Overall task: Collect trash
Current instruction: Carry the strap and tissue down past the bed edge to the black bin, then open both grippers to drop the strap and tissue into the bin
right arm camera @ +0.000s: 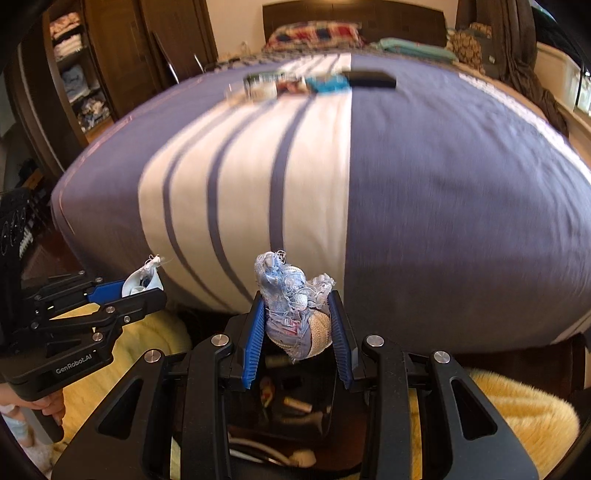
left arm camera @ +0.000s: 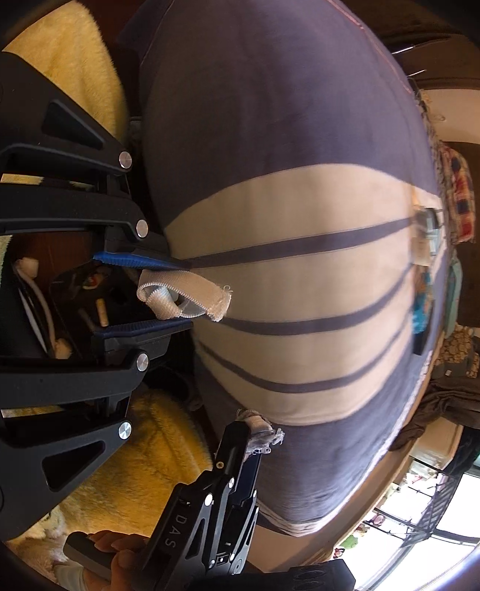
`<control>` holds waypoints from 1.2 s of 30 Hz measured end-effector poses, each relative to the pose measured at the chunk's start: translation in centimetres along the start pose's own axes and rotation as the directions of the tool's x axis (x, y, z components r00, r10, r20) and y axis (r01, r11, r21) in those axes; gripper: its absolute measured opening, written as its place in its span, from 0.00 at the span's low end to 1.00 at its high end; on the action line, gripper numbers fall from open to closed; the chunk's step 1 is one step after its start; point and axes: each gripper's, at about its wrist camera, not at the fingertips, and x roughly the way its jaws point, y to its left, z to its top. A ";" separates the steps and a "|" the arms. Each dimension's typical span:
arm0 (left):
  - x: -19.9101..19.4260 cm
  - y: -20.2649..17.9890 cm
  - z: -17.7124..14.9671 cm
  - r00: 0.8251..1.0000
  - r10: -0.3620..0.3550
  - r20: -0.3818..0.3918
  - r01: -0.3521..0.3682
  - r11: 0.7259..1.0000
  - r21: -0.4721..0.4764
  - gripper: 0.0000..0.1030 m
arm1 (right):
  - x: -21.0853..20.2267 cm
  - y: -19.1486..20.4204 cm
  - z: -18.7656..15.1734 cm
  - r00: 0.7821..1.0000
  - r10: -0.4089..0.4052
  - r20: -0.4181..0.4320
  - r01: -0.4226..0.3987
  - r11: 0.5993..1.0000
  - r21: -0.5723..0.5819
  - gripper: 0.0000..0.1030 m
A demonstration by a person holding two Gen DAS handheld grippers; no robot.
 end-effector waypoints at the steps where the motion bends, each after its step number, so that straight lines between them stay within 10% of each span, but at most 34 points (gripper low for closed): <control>1: 0.5 0.1 -0.5 1.000 0.001 -0.017 -0.001 1.000 -0.002 0.23 | 0.6 -0.2 -0.4 1.000 -0.001 -0.018 0.001 1.000 0.003 0.33; 20: 10.4 1.4 -6.4 0.940 -0.088 -0.331 0.065 0.995 -0.078 0.23 | 9.0 -1.4 -4.4 0.959 0.083 -0.271 -0.060 0.994 0.089 0.33; 36: 10.6 1.9 -6.2 0.938 -0.077 -0.337 0.048 0.994 -0.095 0.30 | 9.7 -0.1 -3.3 0.957 0.097 -0.272 -0.079 0.994 0.076 0.49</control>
